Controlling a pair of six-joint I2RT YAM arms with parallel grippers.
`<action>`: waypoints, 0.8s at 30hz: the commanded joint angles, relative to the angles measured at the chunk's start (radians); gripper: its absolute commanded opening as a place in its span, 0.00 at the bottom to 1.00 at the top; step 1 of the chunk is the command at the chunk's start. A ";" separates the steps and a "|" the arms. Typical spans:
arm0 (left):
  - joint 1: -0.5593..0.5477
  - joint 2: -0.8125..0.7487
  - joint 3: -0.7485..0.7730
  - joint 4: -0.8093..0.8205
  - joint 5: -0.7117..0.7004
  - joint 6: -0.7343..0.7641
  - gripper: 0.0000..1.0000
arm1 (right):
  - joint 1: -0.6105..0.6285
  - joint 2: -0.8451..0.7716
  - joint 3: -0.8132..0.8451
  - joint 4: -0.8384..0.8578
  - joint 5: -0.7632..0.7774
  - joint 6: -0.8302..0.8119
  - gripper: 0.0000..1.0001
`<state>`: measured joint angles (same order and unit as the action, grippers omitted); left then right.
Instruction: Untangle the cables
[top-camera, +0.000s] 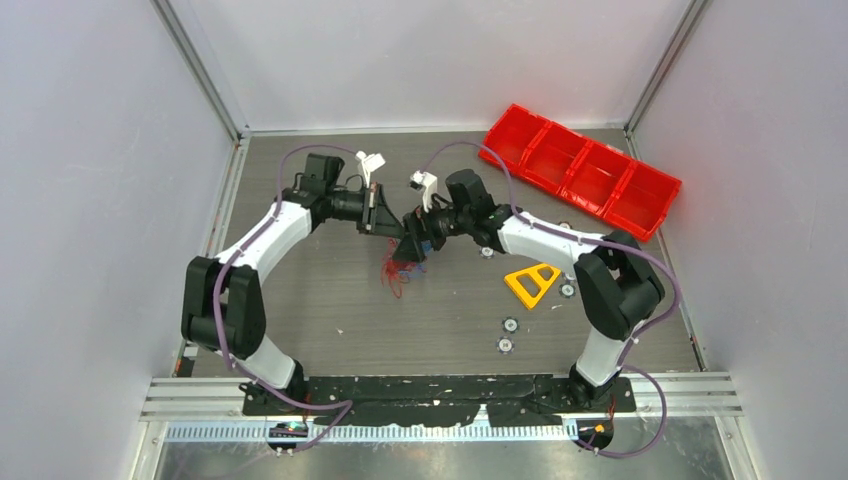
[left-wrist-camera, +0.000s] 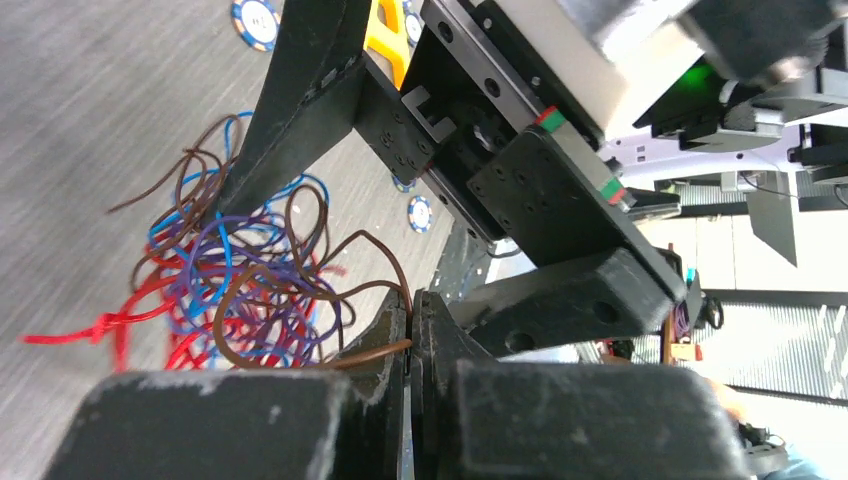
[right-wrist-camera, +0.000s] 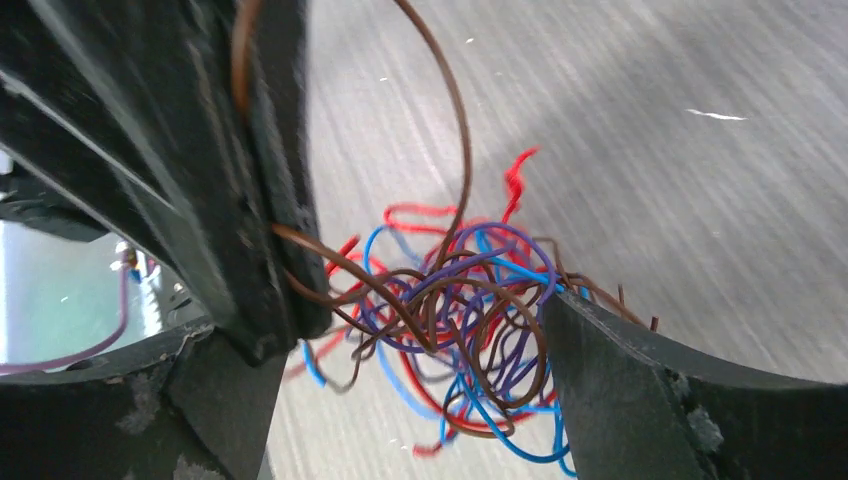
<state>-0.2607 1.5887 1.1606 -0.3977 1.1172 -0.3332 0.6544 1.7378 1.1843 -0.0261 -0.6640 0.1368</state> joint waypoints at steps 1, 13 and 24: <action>-0.002 -0.059 0.011 0.109 0.111 -0.075 0.00 | -0.007 0.031 -0.031 0.206 0.174 0.020 0.96; 0.000 -0.232 0.052 0.079 0.098 -0.100 0.00 | -0.019 0.118 -0.012 0.020 0.318 -0.102 0.38; 0.007 -0.426 0.263 -0.244 -0.169 0.115 0.00 | -0.065 0.109 -0.015 -0.160 0.348 -0.208 0.06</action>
<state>-0.2596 1.2316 1.3628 -0.5186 1.0397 -0.3191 0.5953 1.8709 1.1576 -0.1093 -0.3599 -0.0101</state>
